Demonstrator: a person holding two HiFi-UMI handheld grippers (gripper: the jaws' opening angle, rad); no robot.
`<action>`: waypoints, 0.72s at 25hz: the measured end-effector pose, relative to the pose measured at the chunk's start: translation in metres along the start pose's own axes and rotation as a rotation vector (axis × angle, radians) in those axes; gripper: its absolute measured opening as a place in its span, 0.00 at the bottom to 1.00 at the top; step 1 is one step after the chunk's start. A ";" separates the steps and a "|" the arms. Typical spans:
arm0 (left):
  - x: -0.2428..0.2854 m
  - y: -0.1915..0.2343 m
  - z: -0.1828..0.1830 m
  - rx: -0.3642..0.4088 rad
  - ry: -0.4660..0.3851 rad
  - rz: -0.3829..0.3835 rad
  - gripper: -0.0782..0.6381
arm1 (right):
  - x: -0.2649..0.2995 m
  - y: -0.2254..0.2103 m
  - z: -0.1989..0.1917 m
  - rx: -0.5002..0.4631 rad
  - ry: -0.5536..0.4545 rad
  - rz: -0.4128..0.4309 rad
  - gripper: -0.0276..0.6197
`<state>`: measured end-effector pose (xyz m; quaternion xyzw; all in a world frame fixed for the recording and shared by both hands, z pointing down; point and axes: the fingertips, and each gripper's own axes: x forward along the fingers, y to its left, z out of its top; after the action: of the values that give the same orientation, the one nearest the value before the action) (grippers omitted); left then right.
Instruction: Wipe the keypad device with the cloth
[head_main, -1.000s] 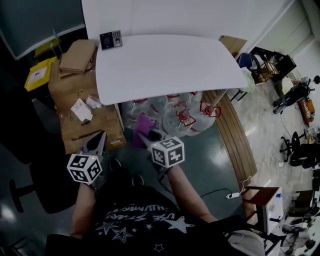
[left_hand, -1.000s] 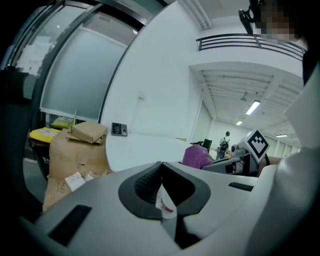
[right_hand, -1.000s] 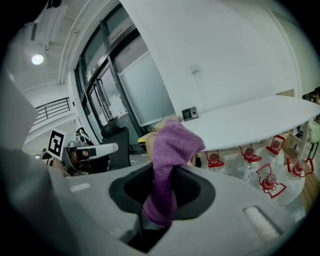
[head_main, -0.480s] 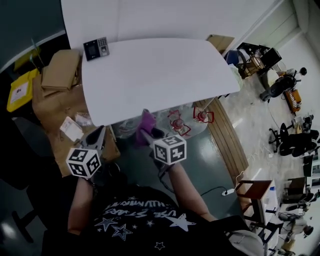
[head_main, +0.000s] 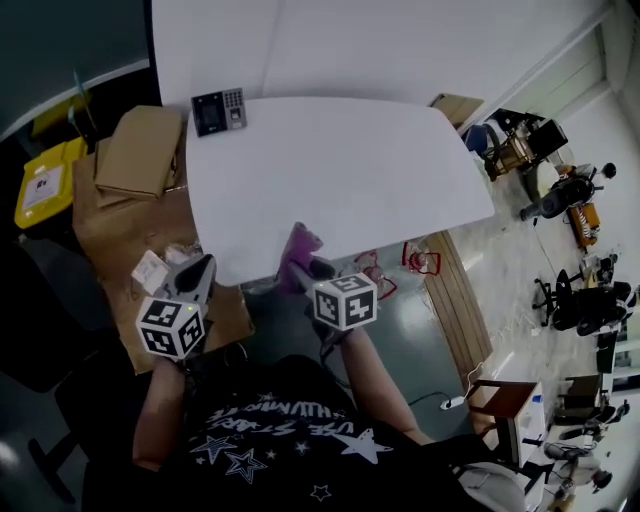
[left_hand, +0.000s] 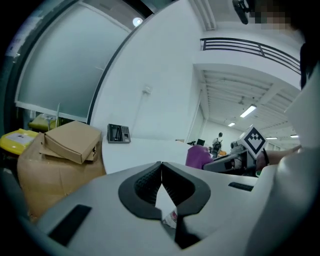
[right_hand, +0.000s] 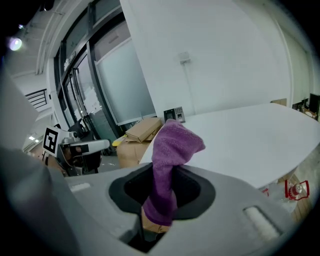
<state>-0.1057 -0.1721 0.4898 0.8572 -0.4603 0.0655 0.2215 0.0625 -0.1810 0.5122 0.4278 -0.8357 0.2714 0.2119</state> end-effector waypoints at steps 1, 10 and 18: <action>0.002 0.007 0.004 -0.004 -0.004 0.003 0.12 | 0.005 0.000 0.006 0.002 -0.006 -0.004 0.19; 0.022 0.046 0.005 -0.058 0.025 0.058 0.12 | 0.048 -0.013 0.037 -0.020 0.026 0.030 0.19; 0.065 0.084 0.030 -0.086 0.016 0.179 0.12 | 0.114 -0.042 0.088 -0.118 0.052 0.157 0.19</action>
<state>-0.1404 -0.2748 0.5107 0.8018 -0.5356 0.0723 0.2550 0.0249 -0.3260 0.5230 0.3404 -0.8755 0.2485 0.2363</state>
